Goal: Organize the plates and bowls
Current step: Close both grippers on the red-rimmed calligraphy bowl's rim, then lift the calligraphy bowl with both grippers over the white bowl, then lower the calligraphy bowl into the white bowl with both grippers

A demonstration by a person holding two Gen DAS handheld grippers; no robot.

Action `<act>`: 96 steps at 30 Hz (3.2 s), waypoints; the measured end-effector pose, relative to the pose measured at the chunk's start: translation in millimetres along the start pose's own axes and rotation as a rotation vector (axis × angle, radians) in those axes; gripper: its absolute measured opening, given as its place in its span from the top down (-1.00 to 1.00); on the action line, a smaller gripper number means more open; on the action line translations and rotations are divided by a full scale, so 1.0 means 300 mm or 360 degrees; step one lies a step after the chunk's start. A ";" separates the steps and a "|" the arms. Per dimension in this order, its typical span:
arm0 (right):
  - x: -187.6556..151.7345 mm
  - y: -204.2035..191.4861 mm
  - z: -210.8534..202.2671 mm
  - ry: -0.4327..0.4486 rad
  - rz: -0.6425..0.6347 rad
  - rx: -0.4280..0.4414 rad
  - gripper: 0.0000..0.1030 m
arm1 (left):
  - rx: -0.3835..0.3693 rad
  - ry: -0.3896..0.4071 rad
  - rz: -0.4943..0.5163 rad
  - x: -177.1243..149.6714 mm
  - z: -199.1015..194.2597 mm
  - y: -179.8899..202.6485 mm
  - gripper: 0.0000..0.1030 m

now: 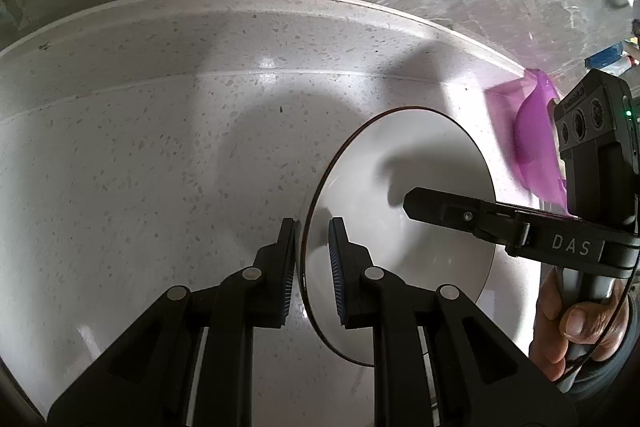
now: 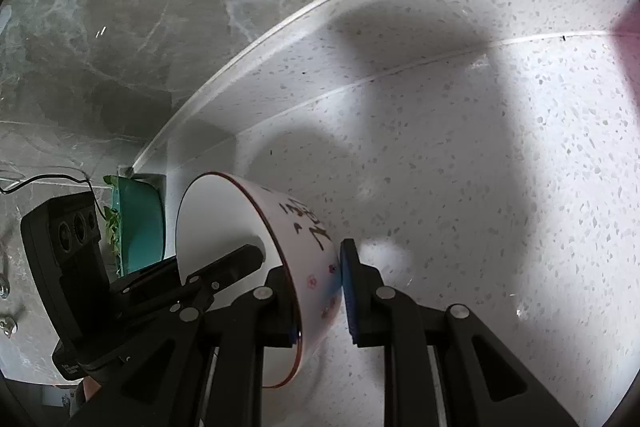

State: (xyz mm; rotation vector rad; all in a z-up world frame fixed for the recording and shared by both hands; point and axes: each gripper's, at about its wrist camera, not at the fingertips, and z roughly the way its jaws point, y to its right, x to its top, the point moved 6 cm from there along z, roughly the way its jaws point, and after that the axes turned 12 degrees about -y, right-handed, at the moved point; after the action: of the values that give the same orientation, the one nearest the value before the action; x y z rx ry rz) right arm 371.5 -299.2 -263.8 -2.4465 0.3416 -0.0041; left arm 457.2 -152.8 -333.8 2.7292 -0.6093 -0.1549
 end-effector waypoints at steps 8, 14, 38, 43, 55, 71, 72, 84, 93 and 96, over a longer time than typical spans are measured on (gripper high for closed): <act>-0.055 -0.096 -0.008 -0.0011 -0.0070 0.0007 0.61 | 0.0019 0.0046 -0.0038 -0.089 -0.100 -0.022 0.71; -0.123 -0.204 -0.009 -0.0029 -0.0161 0.0025 0.61 | 0.0037 0.0109 -0.0081 -0.199 -0.208 -0.048 0.71; -0.543 -0.673 0.168 -0.0287 -0.0635 0.0045 0.57 | 0.0019 0.0369 -0.0440 -0.937 -0.567 -0.351 0.71; -0.613 -0.719 0.238 -0.0355 -0.0681 0.0021 0.57 | -0.0004 0.0370 -0.0511 -1.075 -0.553 -0.399 0.71; -0.715 -0.705 0.345 -0.0454 -0.0694 -0.0069 0.56 | -0.0045 0.0312 -0.0607 -1.212 -0.436 -0.439 0.71; -0.731 -0.644 0.420 -0.0463 -0.0687 -0.0171 0.57 | -0.0024 0.0274 -0.0604 -1.216 -0.316 -0.448 0.71; -0.730 -0.644 0.425 -0.0462 -0.0686 -0.0175 0.57 | -0.0014 0.0278 -0.0599 -1.214 -0.315 -0.448 0.71; -0.708 -0.644 0.434 -0.0463 -0.0692 -0.0181 0.62 | 0.0058 0.0364 -0.0589 -1.208 -0.328 -0.441 0.71; -0.701 -0.654 0.447 -0.0494 -0.0701 -0.0229 0.60 | 0.0057 0.0466 -0.0637 -1.237 -0.349 -0.455 0.66; -0.699 -0.662 0.450 -0.0498 -0.0721 -0.0250 0.60 | 0.0078 0.0491 -0.0644 -1.244 -0.348 -0.449 0.66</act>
State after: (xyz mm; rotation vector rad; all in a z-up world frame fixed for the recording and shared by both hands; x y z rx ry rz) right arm 229.2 -16.0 -229.6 -2.5743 -0.3637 0.2145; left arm 192.0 153.9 -271.2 2.8087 0.0270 0.1854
